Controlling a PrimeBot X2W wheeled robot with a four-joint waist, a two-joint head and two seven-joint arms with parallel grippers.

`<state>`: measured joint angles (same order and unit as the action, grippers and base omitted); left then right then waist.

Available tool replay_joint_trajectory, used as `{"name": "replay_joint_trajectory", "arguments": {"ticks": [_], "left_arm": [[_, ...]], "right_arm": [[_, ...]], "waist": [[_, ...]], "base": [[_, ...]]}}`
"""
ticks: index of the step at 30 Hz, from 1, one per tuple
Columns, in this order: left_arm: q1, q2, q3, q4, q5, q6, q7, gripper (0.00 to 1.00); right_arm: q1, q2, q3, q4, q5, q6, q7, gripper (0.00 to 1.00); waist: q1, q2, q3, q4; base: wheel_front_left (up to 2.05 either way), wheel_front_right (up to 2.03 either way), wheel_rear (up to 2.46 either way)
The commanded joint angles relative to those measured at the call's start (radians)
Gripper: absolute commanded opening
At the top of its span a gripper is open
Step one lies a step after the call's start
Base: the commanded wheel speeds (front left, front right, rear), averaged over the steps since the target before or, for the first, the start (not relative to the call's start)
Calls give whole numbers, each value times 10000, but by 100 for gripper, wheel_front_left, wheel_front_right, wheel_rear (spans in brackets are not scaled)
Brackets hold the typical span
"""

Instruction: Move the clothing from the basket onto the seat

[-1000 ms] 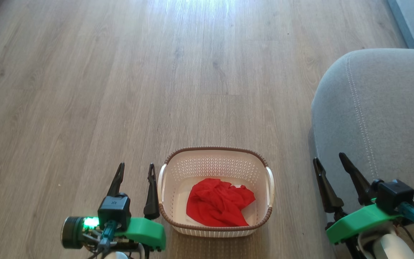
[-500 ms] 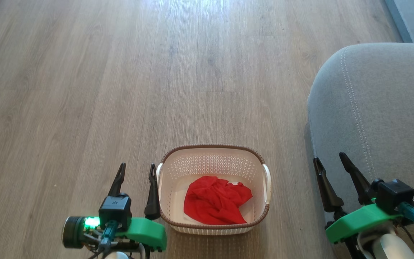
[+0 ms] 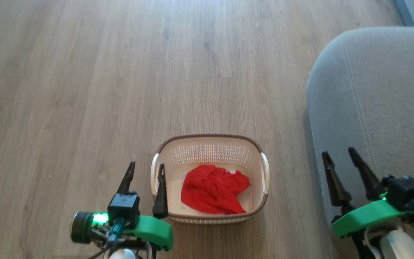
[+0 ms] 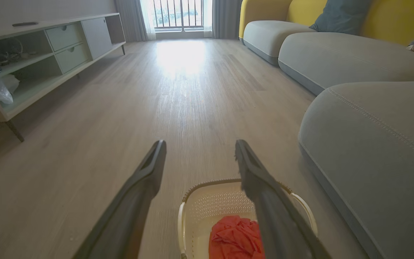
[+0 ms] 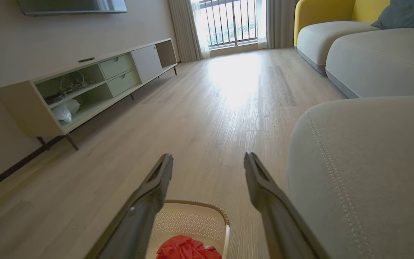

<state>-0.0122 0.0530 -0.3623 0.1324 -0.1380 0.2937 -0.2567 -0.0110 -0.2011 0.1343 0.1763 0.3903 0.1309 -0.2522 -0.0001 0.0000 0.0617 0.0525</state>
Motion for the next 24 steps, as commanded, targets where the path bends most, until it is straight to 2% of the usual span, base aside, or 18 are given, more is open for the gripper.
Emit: {"name": "replay_joint_trajectory", "arguments": {"ticks": [1, 6, 17, 21, 24], "left_arm": [[-741, -28, 106, -185, -104, -83, -51, 100], [-1236, -28, -200, 137, -96, -129, -51, 100], [-3942, -28, -1625, 1968, 436, -165, -51, 100], [-4979, -28, -1961, 3513, 68, -707, -51, 100], [-5970, -28, -2164, 4669, 128, -947, -51, 100]], "right_arm": [[-490, -233, -73, -388, -22, -2, -95, 100], [-694, -265, -409, -494, 15, -2, -95, 100], [-1656, -775, -874, -877, 311, -2, -95, 100], [-1910, -858, -908, -1106, 370, -2, -95, 100], [-2128, -829, -885, -1224, 572, -2, -95, 100]], "waist": [[1, 0, 570, -182], [1, 0, 1453, -420], [1, 0, 4627, -1172], [1, 0, 5559, -1494], [1, 0, 6209, -1772]], "base": [[0, 0, 0], [0, 0, 0], [0, 0, 0], [0, 0, 0], [0, 0, 0]]}}
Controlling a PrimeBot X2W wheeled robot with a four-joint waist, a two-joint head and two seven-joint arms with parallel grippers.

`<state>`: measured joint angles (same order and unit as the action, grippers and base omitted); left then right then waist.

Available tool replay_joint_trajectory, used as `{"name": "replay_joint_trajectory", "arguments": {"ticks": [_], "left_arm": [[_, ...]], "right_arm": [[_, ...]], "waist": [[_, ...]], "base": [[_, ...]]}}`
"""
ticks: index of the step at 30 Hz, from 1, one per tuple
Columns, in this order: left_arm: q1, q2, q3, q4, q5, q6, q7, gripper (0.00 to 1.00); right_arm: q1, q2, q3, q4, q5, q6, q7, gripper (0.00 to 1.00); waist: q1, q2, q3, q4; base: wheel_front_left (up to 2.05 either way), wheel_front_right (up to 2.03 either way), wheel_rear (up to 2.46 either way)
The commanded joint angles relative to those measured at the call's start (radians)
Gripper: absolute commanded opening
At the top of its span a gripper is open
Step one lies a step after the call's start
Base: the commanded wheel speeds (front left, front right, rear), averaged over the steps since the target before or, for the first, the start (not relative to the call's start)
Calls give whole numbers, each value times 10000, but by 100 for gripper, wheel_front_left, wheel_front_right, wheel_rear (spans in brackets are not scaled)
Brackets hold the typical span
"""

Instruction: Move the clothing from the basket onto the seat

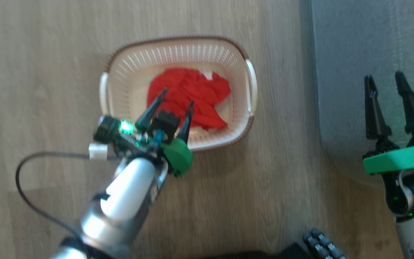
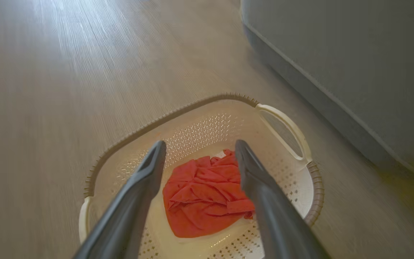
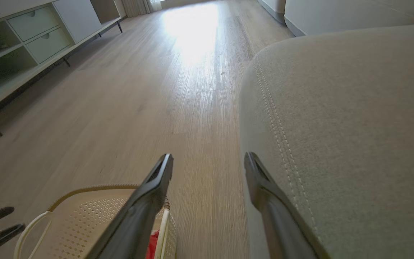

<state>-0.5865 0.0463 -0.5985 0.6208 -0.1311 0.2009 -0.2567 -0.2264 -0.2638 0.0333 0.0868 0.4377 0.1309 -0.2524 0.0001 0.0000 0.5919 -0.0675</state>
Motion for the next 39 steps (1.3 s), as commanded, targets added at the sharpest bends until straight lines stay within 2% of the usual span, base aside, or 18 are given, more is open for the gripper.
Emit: {"name": "replay_joint_trajectory", "arguments": {"ticks": [1, 8, 16, 26, 32, 39], "left_arm": [[-561, 39, 135, 126, 122, -70, -51, 100], [-2781, 40, -802, 3223, 1119, -694, -51, 100], [-4710, 110, -1199, 5964, 1405, -1078, 130, 100], [-5870, 481, -2340, 6629, 2378, -1597, 1628, 100], [-6157, 541, -2674, 6683, 2526, -1978, 2691, 100], [-6502, 721, -2941, 6696, 2595, -2288, 3293, 100]], "right_arm": [[-62, -194, 128, -386, 184, -2, -93, 100], [-530, -27, 370, -786, 333, -2, -93, 100], [-910, 298, 588, -969, 298, -2, -93, 100], [-1061, 634, 642, -1039, 497, -2, -93, 100], [-862, 737, 745, -1074, 537, -2, -93, 100], [-624, 804, 840, -1272, 579, -2, -93, 100]], "waist": [[-1, 0, 1110, -664], [-1, 0, 2352, -1291], [-1, 0, 3336, -1932], [-1, 0, 3999, -2443], [-1, 0, 4108, -2554], [-1, 0, 4213, -2704]], "base": [[0, 0, 0], [0, 0, 0], [0, 0, 0], [0, 0, 0], [0, 0, 0], [0, 0, 0]]}}
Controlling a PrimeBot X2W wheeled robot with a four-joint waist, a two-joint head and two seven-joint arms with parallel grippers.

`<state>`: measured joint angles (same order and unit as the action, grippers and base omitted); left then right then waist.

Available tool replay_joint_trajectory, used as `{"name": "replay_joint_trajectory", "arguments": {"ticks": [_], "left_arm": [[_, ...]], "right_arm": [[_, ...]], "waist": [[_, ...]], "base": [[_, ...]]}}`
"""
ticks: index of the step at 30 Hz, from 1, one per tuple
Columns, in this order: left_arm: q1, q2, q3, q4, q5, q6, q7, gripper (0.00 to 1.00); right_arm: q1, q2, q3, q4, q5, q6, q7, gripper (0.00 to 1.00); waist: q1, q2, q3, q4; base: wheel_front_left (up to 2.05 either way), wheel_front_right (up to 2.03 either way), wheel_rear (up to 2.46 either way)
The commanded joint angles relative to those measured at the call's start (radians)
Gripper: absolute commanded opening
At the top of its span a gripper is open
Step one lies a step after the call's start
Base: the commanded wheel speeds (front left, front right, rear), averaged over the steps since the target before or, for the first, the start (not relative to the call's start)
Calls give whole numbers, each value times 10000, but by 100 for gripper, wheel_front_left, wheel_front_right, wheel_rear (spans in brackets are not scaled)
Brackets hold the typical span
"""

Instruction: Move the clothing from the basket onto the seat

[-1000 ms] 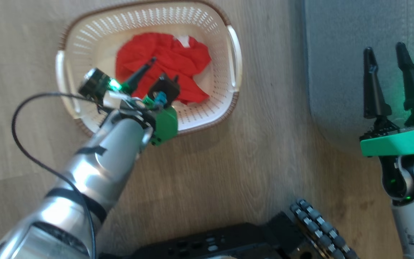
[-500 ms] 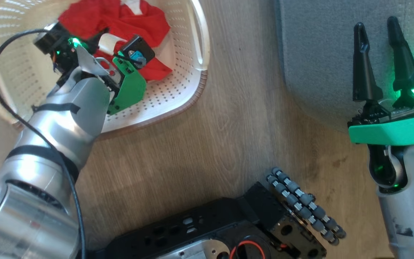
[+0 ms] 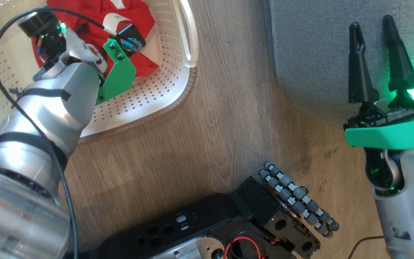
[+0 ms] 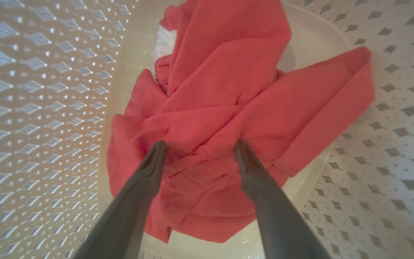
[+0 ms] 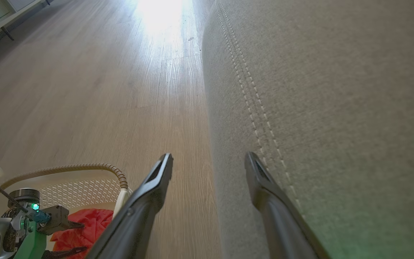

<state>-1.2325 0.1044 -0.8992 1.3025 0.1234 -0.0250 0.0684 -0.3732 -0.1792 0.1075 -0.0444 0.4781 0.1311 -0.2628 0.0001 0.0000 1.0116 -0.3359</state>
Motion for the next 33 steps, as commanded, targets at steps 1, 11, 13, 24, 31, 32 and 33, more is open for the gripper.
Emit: {"name": "replay_joint_trajectory", "arguments": {"ticks": [1, 11, 13, 24, 31, 32, 33], "left_arm": [[-86, 149, 33, -121, 55, -54, 117, 100], [-29, 55, -180, -118, -87, -304, 981, 100], [33, 24, -182, -118, -169, -376, 1111, 100], [144, 13, -36, -118, -705, -364, 1286, 0], [130, 75, -4, -117, -894, -272, 1187, 0], [130, 75, 1, -117, -924, -249, 1164, 0], [134, 73, 2, -117, -951, -227, 1132, 0]], "right_arm": [[890, -37, 102, -1, 177, -4, 10, 100], [1370, -37, 10, -438, 167, -4, 10, 100], [1415, -40, -18, -502, 165, -4, 10, 100], [1379, -92, -79, -674, 69, -4, 10, 100], [1155, -74, -91, -663, 38, -4, 10, 100], [1095, -72, -91, -657, 40, -4, 10, 100], [1033, -63, -99, -648, 48, -4, 10, 100]], "waist": [[-1, 0, 32, -34], [-1, 0, 196, -41], [-1, 0, 230, -24], [-1, 0, 302, 79], [-1, 0, 200, 78], [-1, 0, 162, 76], [-1, 0, 117, 76]], "base": [[0, 0, 0], [0, 0, 0], [0, 0, 0], [0, 0, 0], [0, 0, 0], [0, 0, 0], [0, 0, 0]]}}
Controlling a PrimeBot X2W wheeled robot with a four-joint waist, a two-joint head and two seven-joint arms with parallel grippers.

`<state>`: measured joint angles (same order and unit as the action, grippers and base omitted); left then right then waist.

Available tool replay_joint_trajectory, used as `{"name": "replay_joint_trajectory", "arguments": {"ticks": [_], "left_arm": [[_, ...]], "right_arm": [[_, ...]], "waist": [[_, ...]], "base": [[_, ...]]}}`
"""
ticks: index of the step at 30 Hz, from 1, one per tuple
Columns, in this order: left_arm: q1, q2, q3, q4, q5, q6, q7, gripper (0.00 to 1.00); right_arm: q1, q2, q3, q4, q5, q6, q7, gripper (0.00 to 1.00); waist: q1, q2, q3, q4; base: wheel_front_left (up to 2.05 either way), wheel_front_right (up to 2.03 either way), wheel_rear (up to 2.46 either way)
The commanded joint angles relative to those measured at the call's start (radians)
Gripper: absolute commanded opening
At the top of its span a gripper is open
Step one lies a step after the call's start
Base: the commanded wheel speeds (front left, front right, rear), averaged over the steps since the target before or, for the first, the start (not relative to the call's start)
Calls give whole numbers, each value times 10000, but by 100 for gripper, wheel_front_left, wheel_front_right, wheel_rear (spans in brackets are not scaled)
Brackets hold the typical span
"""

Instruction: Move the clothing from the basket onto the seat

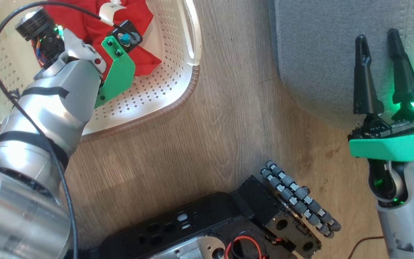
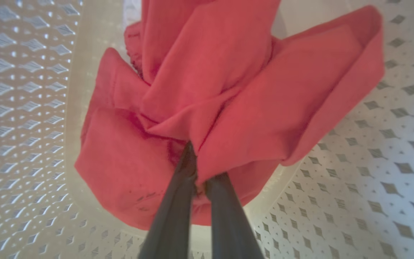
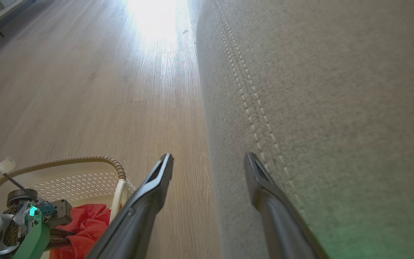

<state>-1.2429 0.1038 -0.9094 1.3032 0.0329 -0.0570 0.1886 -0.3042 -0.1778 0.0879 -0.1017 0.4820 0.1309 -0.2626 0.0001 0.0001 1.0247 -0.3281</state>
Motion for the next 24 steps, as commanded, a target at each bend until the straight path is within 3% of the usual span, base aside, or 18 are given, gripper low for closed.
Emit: {"name": "replay_joint_trajectory", "arguments": {"ticks": [1, 6, 12, 24], "left_arm": [[251, 79, 111, -125, -81, 117, -122, 0], [328, -13, 256, -125, -358, 346, -748, 0], [758, -181, 576, -136, -836, 894, -2399, 0], [2422, -522, 1279, -492, -2206, 1252, -4364, 0]], "right_arm": [[285, -69, 91, -50, 18, -2, 8, 100], [-80, -143, 139, 48, -12, -2, 8, 100], [-592, -234, 150, 246, -43, -2, 8, 100], [-262, -657, -5, 733, -313, -2, 8, 100]], "waist": [[-1, -1, -59, -3], [-1, -1, -394, 12], [-1, -1, -1052, 132], [-1, -1, -3822, 1218]], "base": [[0, 0, 0], [0, 0, 0], [0, 0, 0], [0, 0, 0]]}}
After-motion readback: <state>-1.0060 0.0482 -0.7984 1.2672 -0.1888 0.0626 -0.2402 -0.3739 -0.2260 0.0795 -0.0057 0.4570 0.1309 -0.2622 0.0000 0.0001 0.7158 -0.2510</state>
